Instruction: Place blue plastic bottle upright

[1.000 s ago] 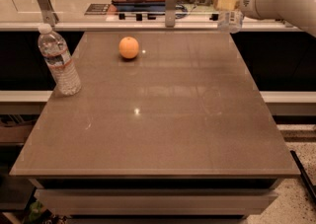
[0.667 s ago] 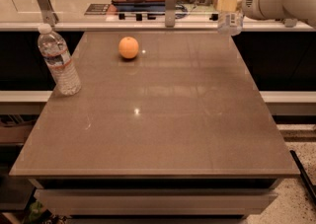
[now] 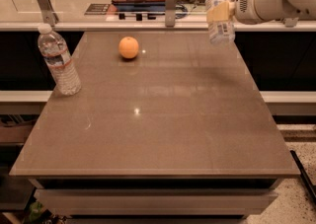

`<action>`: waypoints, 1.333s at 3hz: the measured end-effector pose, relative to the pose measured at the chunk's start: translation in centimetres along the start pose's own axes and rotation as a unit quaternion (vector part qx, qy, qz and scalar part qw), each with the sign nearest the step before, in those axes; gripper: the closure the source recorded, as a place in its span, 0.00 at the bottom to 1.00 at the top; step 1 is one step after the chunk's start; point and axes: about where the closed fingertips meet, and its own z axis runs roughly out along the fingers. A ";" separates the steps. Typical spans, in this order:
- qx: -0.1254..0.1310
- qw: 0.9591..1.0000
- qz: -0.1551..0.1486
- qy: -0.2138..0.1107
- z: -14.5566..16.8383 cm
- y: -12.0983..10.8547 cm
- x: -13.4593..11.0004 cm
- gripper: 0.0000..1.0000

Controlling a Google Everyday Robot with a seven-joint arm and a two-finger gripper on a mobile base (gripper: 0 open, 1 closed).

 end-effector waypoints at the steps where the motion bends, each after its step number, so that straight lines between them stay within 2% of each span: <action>1: -0.010 0.999 -0.007 0.037 -0.4 1.0 1.8 1.00; 3: -0.041 0.995 0.007 0.095 0.0 3.8 6.2 1.00; 4: -0.064 0.991 0.004 0.119 0.0 5.1 7.6 1.00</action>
Offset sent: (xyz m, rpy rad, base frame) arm -0.0548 0.0303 -0.0504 -0.0305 0.2177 0.1084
